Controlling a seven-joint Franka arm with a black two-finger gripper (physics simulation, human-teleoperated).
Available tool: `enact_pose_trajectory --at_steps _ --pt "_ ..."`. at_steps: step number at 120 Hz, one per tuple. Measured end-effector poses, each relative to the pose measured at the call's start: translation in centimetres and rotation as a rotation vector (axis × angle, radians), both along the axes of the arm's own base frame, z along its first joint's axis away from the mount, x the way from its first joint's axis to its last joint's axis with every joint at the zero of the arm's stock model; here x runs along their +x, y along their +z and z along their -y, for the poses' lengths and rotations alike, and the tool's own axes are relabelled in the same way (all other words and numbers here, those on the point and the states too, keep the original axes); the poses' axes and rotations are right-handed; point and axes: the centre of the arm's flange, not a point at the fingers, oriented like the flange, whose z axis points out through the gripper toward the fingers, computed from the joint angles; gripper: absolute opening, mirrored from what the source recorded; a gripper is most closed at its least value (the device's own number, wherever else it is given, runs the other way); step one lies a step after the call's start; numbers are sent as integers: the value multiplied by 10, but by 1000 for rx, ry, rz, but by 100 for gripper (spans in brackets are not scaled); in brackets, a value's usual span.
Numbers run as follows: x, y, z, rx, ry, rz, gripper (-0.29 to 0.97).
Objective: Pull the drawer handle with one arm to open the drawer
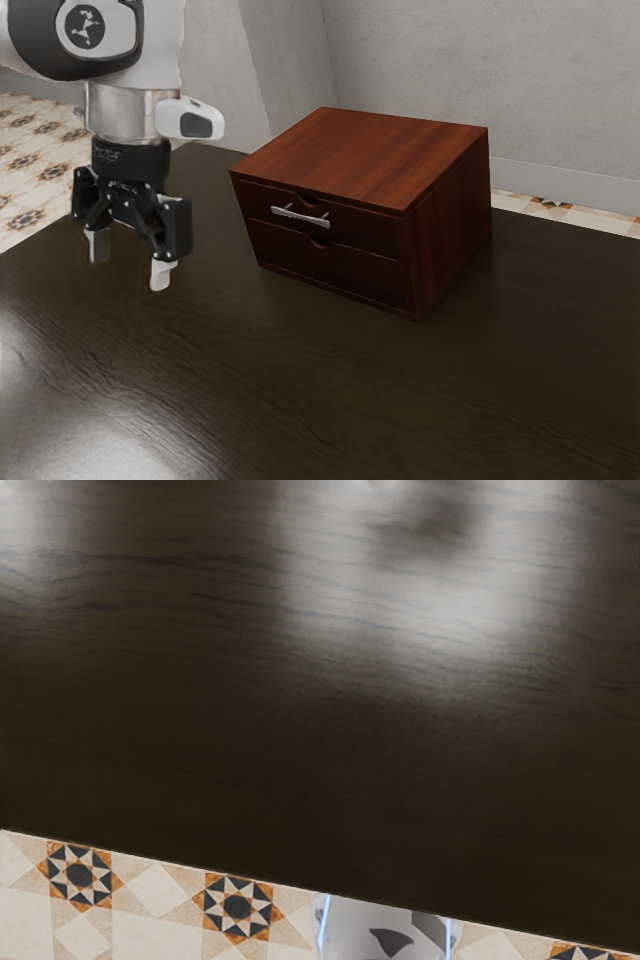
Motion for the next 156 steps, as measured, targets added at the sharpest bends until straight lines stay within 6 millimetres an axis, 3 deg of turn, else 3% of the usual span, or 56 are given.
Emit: enact_pose_trajectory --at_steps 26,30,36,40,45,52,71,88,100,105,113,128,156 --pt "32 10 -27 21 65 250 68" --pt "29 31 -29 7 84 310 68" --pt "12 90 -33 -6 138 451 68" --pt "3 115 -36 -9 194 517 68" --pt "-2 128 -40 -10 288 563 68" --pt "3 130 -47 1 422 592 68" --pt "37 96 -68 55 708 598 68" --pt "59 84 -60 57 866 636 68" --pt "47 10 -40 32 925 572 68" --pt "42 -15 -51 24 982 577 68" --pt "41 -36 -68 2 1075 611 68" --pt "50 -59 -71 -45 1175 681 68" --pt "79 -74 -65 -132 1304 777 68"
